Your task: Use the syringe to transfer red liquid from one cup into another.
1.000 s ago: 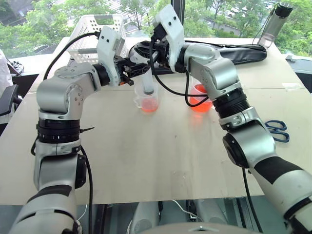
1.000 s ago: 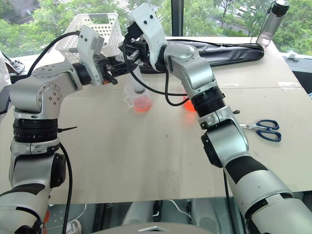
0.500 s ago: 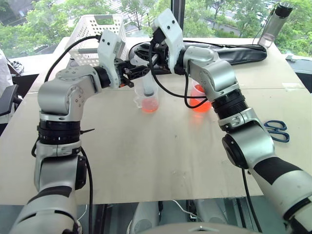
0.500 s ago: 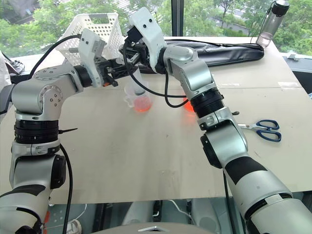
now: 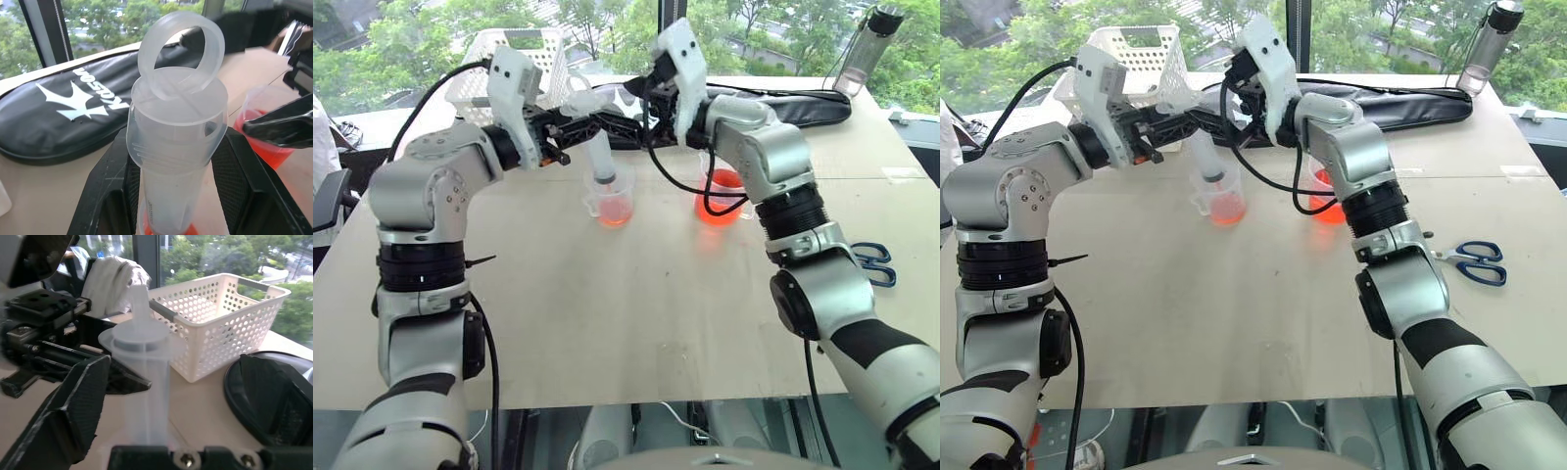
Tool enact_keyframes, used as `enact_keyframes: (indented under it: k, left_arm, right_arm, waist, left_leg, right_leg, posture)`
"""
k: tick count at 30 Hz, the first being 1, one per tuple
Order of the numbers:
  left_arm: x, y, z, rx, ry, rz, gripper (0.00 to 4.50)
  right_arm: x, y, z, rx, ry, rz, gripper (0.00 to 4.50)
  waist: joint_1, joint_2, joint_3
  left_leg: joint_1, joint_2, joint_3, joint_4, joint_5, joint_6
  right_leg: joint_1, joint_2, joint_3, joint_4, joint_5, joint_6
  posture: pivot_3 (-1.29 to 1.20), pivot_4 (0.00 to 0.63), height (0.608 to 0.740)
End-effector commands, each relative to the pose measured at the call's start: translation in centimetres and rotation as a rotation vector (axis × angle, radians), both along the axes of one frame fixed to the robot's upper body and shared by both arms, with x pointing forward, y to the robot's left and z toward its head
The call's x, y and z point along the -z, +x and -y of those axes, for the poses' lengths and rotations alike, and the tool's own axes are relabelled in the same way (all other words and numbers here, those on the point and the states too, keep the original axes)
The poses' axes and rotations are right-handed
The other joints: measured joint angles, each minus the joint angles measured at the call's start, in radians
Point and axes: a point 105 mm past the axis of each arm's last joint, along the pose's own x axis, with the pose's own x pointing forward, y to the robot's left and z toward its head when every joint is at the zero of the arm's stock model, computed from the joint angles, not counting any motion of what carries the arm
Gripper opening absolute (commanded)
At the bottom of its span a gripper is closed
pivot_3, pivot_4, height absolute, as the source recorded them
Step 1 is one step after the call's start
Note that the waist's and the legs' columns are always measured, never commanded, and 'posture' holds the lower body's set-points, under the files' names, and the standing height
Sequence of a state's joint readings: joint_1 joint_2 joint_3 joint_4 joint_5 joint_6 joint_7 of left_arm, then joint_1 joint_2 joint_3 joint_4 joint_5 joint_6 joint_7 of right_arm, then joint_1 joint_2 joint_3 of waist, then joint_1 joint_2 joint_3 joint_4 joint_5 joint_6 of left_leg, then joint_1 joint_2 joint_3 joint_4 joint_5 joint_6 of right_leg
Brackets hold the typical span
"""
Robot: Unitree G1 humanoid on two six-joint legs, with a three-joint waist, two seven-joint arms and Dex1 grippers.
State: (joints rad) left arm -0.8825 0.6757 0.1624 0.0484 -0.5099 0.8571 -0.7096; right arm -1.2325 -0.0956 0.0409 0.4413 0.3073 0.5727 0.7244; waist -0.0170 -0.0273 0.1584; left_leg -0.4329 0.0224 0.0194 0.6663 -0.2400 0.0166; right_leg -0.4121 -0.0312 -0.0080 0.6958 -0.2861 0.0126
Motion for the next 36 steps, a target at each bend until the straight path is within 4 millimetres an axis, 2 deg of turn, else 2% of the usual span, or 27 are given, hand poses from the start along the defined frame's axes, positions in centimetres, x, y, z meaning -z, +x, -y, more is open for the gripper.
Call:
enact_keyframes:
  k: [1,5,10,18,21,25,29,33,36]
  left_arm:
    - [-2.9,-1.0,-0.5,0.003,-0.056,0.085,1.53]
    - [-3.3,-1.1,-1.5,-0.011,-0.124,0.061,1.53]
    - [-4.2,-1.1,-3.1,-0.02,-0.288,-0.011,1.53]
    - [-3.1,-0.5,-6.2,-0.085,-0.582,-0.25,1.53]
    - [-2.8,-0.3,-7.1,-0.11,-0.656,-0.278,1.53]
    - [-2.1,0.0,-6.8,-0.146,-0.606,-0.265,1.53]
    - [-2.7,0.0,-6.4,-0.127,-0.633,-0.248,1.53]
    - [-2.2,0.1,-7.8,-0.156,-0.698,-0.296,1.53]
    - [-1.4,0.2,-10.1,-0.215,-0.792,-0.384,1.53]
  right_arm:
    - [-4.1,-2.4,1.3,-0.054,0.116,0.096,4.46]
    - [-4.3,-2.9,2.3,-0.028,0.188,0.075,4.46]
    - [-2.9,-3.2,3.2,0.003,0.231,0.019,4.46]
    - [-0.7,-3.6,4.5,0.053,0.245,-0.044,4.46]
    - [0.1,-3.4,5.0,0.081,0.249,-0.067,4.46]
    - [0.6,-3.2,5.3,0.107,0.239,-0.072,4.46]
    - [1.0,-3.4,5.1,0.106,0.218,-0.067,4.46]
    - [1.1,-3.8,5.2,0.101,0.207,-0.064,4.46]
    - [1.5,-4.1,5.8,0.116,0.2,-0.068,4.46]
  waist:
    - [0.0,0.0,0.0]
    - [-0.001,0.0,0.0]
    - [0.0,0.0,0.0]
    - [-0.001,-0.001,0.0]
    - [0.0,-0.001,0.0]
    - [0.0,-0.001,0.0]
    - [0.0,-0.001,0.0]
    - [-0.001,-0.001,0.0]
    - [-0.005,-0.001,0.0]
  left_leg:
    - [0.0,0.0,0.0,0.0,0.0,0.0]
    - [0.0,0.0,0.0,0.0,0.0,0.0]
    - [0.001,0.0,0.0,0.001,0.0,0.0]
    - [0.001,0.0,0.0,0.001,0.0,0.0]
    - [0.001,0.0,0.0,0.001,0.0,0.0]
    - [0.001,0.0,-0.001,0.001,0.0,0.0]
    - [0.001,0.0,0.0,0.001,0.0,0.0]
    - [0.001,0.0,0.0,0.001,0.0,0.0]
    - [0.001,0.0,0.0,0.001,0.0,0.0]
  right_leg:
    - [0.0,0.0,0.0,0.0,0.0,0.0]
    - [0.0,0.0,0.0,0.0,0.0,0.0]
    - [0.0,0.0,0.0,0.0,0.0,0.0]
    - [0.0,0.0,0.0,0.0,0.0,0.0]
    - [0.0,0.0,0.0,0.0,0.0,0.0]
    - [0.0,0.0,0.0,0.0,0.0,0.0]
    - [0.0,0.0,0.0,0.0,0.0,0.0]
    - [0.0,0.0,0.0,0.0,0.0,0.0]
    - [0.0,0.0,0.0,0.0,0.0,0.0]
  posture:
    - [0.0,0.15,0.724]
    - [0.0,0.15,0.724]
    - [0.0,0.15,0.724]
    - [0.0,0.15,0.724]
    - [0.0,0.15,0.724]
    - [0.0,0.15,0.724]
    - [0.0,0.15,0.724]
    - [0.0,0.15,0.724]
    - [0.0,0.15,0.724]
